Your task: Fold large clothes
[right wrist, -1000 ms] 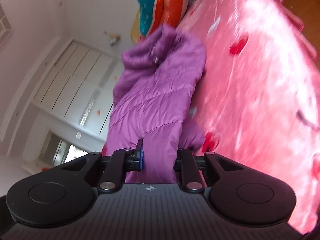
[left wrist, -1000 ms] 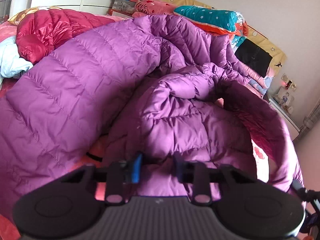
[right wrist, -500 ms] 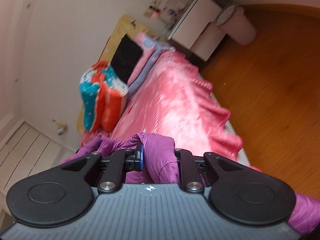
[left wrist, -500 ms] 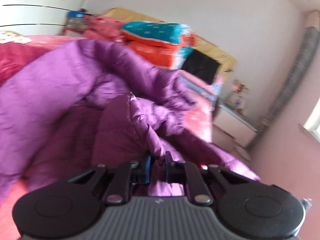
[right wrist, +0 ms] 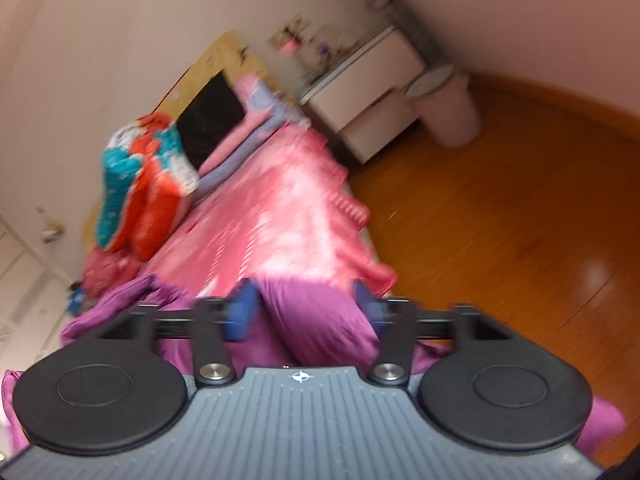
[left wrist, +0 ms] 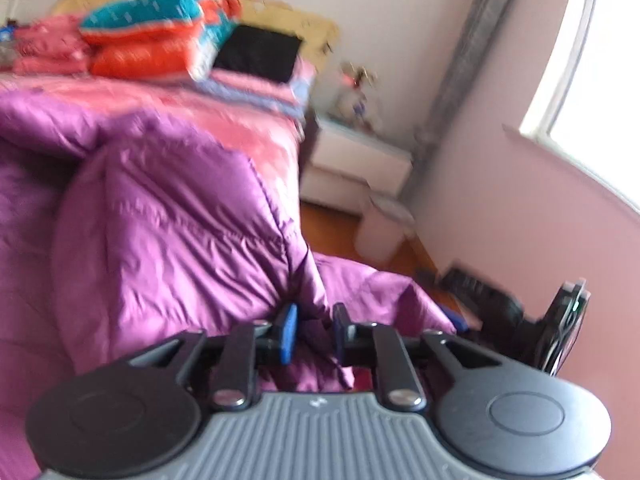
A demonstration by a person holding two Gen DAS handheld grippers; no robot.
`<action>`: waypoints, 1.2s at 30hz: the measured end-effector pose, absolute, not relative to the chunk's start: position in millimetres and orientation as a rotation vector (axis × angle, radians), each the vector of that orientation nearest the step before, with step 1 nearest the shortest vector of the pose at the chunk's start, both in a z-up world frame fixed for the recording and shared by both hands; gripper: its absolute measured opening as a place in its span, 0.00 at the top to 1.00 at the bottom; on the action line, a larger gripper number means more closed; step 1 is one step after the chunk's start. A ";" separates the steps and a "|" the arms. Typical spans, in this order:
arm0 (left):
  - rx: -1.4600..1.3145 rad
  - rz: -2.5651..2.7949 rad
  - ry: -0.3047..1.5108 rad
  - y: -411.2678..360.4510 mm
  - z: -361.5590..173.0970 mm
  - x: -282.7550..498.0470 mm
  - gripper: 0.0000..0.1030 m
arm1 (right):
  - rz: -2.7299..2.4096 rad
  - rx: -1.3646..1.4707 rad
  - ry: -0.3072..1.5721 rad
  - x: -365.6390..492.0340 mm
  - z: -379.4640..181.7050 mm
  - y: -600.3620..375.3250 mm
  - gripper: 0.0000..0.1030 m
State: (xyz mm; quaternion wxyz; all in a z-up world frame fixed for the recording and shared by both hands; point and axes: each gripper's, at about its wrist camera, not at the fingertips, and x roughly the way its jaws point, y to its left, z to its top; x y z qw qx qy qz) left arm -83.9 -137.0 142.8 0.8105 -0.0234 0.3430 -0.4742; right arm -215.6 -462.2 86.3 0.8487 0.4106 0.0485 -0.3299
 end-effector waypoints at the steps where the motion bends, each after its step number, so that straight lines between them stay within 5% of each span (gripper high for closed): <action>1: -0.047 -1.021 0.744 -136.5 139.3 -86.1 0.81 | -0.710 0.847 0.083 -221.7 89.7 -462.6 0.07; 13: 0.102 -0.937 0.703 -30.1 147.0 -154.8 0.49 | -0.491 0.660 0.048 -211.0 109.6 -433.1 0.03; 24: 0.259 -0.581 0.656 51.9 126.7 -149.3 0.48 | -0.226 0.168 0.219 -200.2 132.1 -330.8 0.02; 36: 0.439 -0.350 0.606 67.3 82.8 -102.2 0.48 | -0.230 -0.300 0.395 -194.9 93.2 -237.8 0.01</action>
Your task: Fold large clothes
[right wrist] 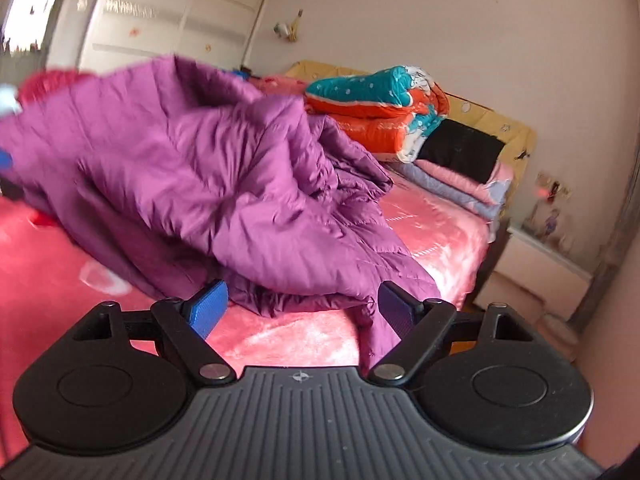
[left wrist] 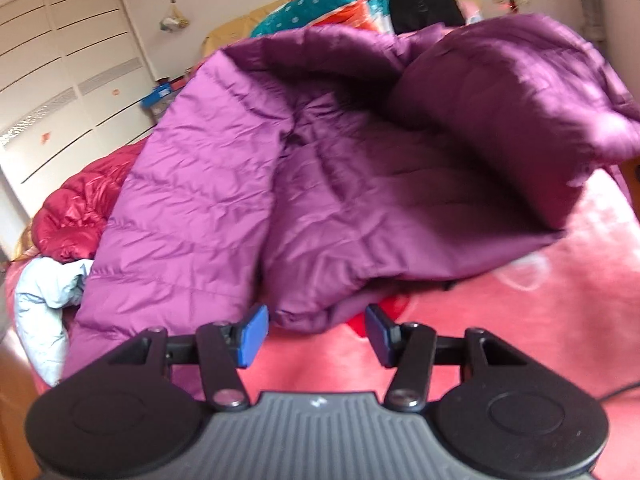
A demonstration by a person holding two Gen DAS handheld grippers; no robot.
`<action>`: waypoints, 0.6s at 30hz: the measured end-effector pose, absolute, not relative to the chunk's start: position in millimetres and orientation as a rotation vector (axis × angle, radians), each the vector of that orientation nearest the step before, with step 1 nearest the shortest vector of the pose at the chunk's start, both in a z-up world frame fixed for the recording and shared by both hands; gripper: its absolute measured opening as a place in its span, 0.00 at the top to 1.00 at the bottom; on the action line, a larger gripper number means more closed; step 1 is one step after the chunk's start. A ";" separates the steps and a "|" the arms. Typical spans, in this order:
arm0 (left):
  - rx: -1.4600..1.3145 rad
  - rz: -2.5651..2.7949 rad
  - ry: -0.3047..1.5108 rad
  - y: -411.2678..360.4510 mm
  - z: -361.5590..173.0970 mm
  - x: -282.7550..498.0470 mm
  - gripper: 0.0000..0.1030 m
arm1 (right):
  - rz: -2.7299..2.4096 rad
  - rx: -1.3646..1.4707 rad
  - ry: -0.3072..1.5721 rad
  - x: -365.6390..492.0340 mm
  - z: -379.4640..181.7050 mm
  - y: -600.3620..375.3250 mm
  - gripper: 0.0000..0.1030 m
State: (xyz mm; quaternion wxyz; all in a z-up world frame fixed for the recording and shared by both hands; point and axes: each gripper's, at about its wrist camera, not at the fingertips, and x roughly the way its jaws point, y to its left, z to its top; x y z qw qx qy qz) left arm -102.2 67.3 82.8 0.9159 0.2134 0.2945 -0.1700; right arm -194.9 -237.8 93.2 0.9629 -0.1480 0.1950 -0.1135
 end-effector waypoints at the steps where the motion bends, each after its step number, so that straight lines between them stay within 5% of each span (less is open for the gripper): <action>1: 0.434 -0.347 0.608 67.9 80.3 -96.2 0.48 | -0.247 -0.319 0.392 -189.1 91.0 -236.7 0.01; 14: 0.483 -0.359 0.511 44.7 70.1 -69.0 0.47 | -0.324 -0.305 0.255 -140.1 99.4 -235.6 0.03; 17: 0.450 -0.351 0.510 43.8 73.0 -61.2 0.50 | -0.318 -0.269 0.260 -133.9 104.4 -241.6 0.40; 18: 0.424 -0.348 0.515 45.6 74.8 -58.7 0.61 | -0.315 -0.241 0.272 -130.5 106.5 -246.0 0.51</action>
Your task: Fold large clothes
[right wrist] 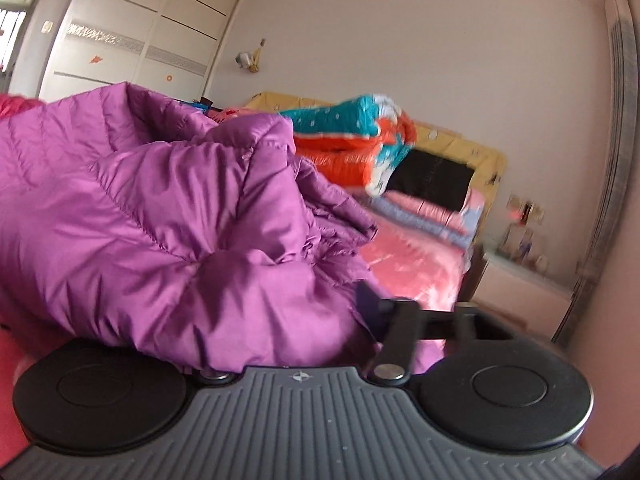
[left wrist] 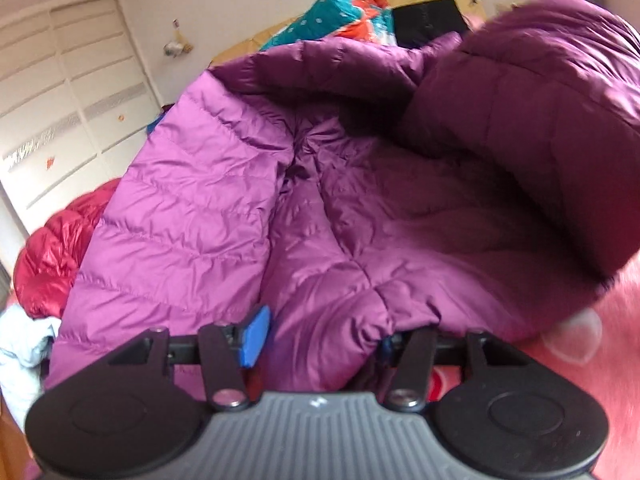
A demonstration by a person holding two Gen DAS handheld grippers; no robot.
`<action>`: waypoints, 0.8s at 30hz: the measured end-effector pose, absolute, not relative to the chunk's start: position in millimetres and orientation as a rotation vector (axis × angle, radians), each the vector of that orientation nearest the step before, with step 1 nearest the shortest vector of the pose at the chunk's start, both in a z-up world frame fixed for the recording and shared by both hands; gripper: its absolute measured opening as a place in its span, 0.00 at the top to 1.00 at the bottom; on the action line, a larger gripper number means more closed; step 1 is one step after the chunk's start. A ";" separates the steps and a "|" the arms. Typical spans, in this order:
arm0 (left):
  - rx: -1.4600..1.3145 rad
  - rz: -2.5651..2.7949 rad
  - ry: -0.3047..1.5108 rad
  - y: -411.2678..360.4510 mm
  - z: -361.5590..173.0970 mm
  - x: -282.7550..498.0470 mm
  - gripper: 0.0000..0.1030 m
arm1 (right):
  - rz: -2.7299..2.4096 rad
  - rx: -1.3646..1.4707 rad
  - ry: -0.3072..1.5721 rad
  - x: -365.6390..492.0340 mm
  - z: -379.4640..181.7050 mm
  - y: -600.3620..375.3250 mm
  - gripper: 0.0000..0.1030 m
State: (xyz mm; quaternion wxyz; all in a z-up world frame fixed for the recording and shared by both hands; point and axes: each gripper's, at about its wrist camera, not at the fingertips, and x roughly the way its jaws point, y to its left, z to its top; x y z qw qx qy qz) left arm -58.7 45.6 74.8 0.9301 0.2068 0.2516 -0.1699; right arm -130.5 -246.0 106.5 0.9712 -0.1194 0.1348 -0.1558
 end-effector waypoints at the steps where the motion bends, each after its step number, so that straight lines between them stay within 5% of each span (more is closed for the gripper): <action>1: 0.385 -0.342 0.524 48.6 77.2 -55.9 0.70 | -0.313 -0.207 0.287 -128.8 109.4 -250.3 0.61; 7: 0.138 -0.305 0.533 72.3 102.4 -49.7 0.90 | -0.268 0.098 0.295 -140.2 141.0 -277.8 0.81; 14: -0.121 -0.320 0.508 104.6 153.4 -63.2 0.95 | -0.215 0.527 0.263 -178.7 166.6 -317.7 0.87; 24: -0.255 -0.361 0.480 155.5 217.7 -120.9 0.95 | -0.164 0.794 0.218 -251.4 196.5 -330.1 0.89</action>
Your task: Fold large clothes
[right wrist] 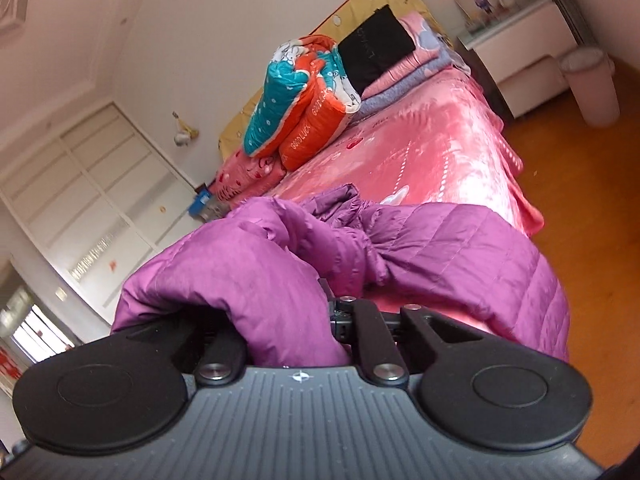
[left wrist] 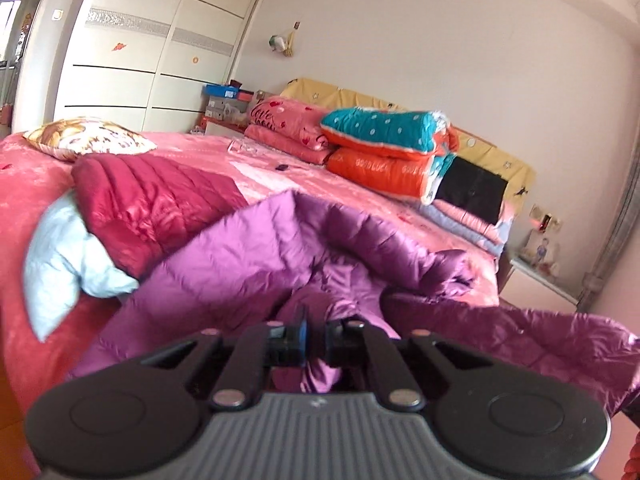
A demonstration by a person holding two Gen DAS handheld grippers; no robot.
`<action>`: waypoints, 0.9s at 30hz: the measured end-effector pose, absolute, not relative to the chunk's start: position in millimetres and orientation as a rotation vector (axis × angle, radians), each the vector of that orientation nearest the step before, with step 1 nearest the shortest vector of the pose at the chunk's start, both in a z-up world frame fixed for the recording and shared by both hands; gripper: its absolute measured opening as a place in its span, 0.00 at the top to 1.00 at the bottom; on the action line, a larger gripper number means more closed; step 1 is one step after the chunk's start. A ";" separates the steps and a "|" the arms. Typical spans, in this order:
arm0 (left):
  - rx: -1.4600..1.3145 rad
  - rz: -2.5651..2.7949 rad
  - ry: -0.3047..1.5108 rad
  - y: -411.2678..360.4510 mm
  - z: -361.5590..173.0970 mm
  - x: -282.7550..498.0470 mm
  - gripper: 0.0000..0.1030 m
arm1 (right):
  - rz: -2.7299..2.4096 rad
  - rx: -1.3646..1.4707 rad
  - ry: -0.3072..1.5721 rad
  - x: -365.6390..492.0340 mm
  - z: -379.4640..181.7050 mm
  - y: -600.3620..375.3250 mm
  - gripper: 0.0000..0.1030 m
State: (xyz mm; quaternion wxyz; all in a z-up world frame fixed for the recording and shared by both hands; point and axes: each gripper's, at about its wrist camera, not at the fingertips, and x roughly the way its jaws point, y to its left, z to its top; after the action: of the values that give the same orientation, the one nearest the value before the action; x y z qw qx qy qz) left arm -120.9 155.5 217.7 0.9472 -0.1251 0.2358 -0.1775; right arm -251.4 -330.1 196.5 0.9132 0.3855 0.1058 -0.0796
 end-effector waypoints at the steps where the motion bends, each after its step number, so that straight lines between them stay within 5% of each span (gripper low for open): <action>1: -0.259 -0.365 0.478 161.0 222.8 -127.0 0.95 | -0.158 0.811 0.217 -258.5 199.2 -330.8 0.89; 10: -0.229 -0.354 0.463 208.1 249.4 -179.9 1.00 | -0.124 0.882 0.277 -328.8 203.7 -301.5 0.89; 15: -0.222 -0.346 0.498 219.2 237.2 -189.4 1.00 | -0.148 0.816 0.487 -339.3 187.9 -274.6 0.88; 20: -0.163 -0.422 0.550 201.3 221.9 -190.1 1.00 | -0.251 0.755 0.598 -364.3 176.3 -266.6 0.68; 22: -0.132 -0.453 0.568 188.2 213.8 -189.4 1.00 | -0.283 0.748 0.605 -374.5 179.5 -271.5 0.37; 27: -0.058 -0.537 0.640 150.8 185.3 -175.9 0.97 | -0.394 0.667 0.563 -403.8 194.2 -278.1 0.33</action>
State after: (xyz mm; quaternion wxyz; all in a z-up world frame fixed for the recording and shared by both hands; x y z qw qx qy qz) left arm -175.9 150.8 185.3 0.9136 -0.0280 0.3109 -0.2607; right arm -403.8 -278.1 194.2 0.8877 0.3207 0.2706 -0.1894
